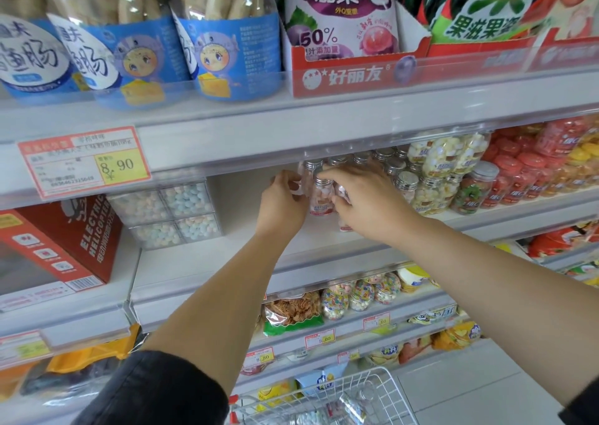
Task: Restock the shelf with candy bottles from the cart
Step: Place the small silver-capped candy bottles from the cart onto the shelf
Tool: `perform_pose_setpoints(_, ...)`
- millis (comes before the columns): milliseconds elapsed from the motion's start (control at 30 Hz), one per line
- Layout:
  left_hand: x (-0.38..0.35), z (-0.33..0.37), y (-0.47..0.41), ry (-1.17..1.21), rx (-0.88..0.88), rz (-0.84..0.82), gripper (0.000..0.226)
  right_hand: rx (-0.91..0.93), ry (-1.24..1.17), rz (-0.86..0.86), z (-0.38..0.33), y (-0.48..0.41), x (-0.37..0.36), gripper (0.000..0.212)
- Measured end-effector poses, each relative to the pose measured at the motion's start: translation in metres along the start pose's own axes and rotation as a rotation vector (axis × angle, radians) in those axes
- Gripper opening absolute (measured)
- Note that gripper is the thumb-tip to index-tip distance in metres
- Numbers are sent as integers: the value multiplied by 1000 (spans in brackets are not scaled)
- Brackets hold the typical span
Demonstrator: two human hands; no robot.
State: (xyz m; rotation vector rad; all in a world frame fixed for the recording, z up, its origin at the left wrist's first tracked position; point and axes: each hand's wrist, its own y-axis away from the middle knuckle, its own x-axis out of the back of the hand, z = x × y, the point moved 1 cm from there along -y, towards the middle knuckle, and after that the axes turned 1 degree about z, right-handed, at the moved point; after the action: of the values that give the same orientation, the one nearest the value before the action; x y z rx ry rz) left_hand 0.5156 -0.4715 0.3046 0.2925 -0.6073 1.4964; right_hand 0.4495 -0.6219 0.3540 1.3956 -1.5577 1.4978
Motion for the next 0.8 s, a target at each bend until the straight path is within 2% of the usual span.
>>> perform_pose_setpoints(100, -4, 4, 11, 19, 12, -34, 35, -92, 24, 43, 7, 3, 7, 43)
perform_pose_setpoints(233, -12, 8, 14, -13, -7, -68, 46, -164, 45, 0, 7, 5, 5, 40)
perform_pose_setpoints(367, -18, 9, 14, -50, 7, -49, 49, -171, 18, -76, 3, 1, 8, 58)
perform_pose_setpoints(500, -21, 10, 14, -49, 26, -28, 46, -159, 29, -103, 3, 1, 12, 44)
perform_pose_setpoints(800, -20, 9, 15, -44, 24, -10, 44, -151, 85, -169, 3, 5, 13, 50)
